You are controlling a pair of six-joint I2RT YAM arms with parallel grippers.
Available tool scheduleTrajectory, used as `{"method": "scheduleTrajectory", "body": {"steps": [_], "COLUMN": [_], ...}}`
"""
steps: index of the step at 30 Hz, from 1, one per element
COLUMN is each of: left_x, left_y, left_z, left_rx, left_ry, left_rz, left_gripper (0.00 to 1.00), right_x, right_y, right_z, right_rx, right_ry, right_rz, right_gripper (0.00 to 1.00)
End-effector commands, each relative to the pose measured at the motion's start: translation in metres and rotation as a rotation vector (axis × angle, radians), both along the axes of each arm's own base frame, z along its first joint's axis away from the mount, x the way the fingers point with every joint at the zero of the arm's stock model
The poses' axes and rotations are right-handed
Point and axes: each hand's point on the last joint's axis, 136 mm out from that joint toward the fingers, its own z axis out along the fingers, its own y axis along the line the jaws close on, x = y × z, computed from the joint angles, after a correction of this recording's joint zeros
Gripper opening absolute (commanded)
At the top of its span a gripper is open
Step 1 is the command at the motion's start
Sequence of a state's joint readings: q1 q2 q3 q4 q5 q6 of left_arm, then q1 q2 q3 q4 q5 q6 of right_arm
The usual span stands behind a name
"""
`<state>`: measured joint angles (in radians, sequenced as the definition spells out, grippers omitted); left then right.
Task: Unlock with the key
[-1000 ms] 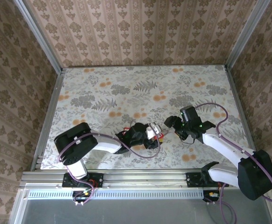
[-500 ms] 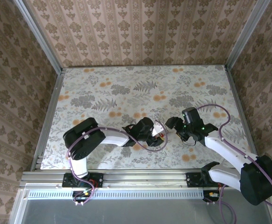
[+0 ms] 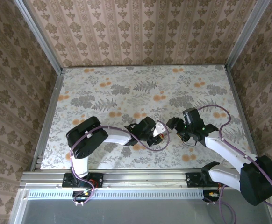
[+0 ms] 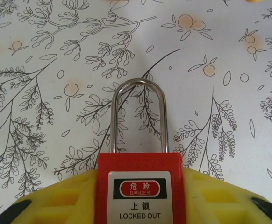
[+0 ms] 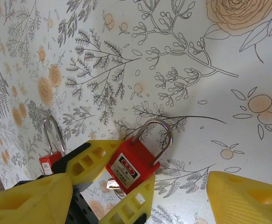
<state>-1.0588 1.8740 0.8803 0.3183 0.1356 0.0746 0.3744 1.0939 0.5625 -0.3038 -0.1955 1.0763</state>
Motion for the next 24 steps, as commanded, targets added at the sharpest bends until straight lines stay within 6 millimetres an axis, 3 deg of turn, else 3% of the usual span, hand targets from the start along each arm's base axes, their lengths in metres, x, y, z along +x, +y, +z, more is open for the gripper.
{"method": "scheduleTrajectory", "body": {"steps": [1, 10, 15, 24], "left_x": [-0.009, -0.025, -0.033, -0.03], "left_y": [0.006, 0.01, 0.008, 0.011], "left_z": [-0.002, 0.059, 0.072, 0.083], "left_rx": [0.014, -0.073, -0.07, -0.08], "left_ry": [0.021, -0.193, -0.246, -0.289], "left_rz": [-0.022, -0.03, -0.053, -0.028], "left_gripper": [0.2, 0.12, 0.11, 0.1], "right_x": [-0.008, -0.013, -0.015, -0.022], "right_y": [-0.001, 0.014, 0.028, 0.029], "right_z": [-0.003, 0.005, 0.008, -0.007], "right_rx": [0.013, 0.085, 0.061, 0.023], "right_ry": [0.017, -0.034, -0.037, 0.003], "right_rz": [0.005, 0.076, 0.156, 0.165], "right_gripper": [0.76, 0.62, 0.56, 0.47]}}
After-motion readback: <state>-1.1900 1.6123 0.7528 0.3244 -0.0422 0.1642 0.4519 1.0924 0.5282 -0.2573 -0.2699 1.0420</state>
